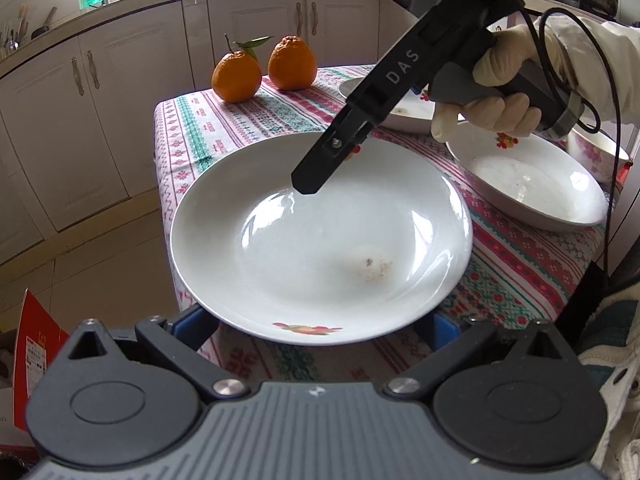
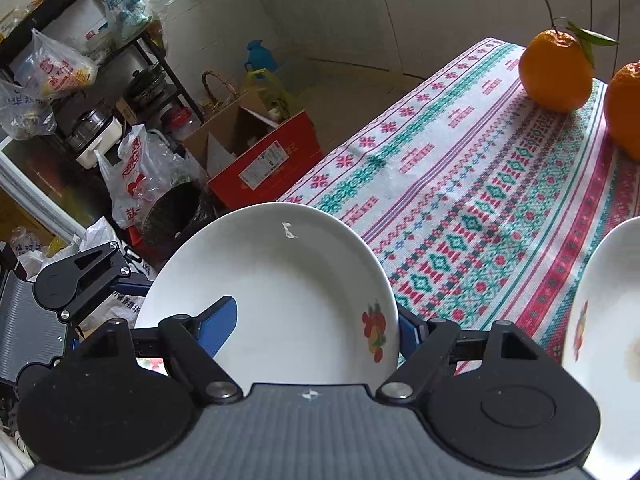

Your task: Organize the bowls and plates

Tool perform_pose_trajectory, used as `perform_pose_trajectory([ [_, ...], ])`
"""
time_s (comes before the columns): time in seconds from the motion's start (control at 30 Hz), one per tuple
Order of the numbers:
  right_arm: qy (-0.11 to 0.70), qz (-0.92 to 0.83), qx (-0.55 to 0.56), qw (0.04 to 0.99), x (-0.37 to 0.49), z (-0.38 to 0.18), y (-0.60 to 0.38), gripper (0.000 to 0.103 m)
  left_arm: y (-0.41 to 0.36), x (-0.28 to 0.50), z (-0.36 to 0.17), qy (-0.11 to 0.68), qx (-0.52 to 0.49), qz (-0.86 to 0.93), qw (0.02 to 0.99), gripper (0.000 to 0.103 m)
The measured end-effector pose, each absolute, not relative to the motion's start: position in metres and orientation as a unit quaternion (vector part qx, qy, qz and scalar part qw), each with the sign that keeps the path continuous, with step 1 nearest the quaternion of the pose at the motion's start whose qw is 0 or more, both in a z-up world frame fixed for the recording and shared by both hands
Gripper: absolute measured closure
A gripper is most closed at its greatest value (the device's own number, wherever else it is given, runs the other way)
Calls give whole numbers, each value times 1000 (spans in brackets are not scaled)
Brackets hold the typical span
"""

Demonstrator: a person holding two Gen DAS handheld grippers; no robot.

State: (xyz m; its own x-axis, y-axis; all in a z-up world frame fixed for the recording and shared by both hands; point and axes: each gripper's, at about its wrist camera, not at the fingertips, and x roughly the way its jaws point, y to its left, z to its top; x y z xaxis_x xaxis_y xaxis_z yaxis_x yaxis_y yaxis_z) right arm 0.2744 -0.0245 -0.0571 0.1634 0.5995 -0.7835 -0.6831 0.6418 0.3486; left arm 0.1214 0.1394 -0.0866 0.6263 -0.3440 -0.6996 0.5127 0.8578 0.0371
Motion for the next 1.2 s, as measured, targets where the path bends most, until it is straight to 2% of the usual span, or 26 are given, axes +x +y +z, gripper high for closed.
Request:
perform_pose_trajectory([
  [0.73, 484, 383, -38, 786, 321, -63, -30, 18, 138, 168, -89, 349, 127, -252, 894, 1],
  [1.2, 479, 376, -43, 792, 320, -64, -31, 13, 135, 172, -88, 350, 130, -260, 890, 1],
])
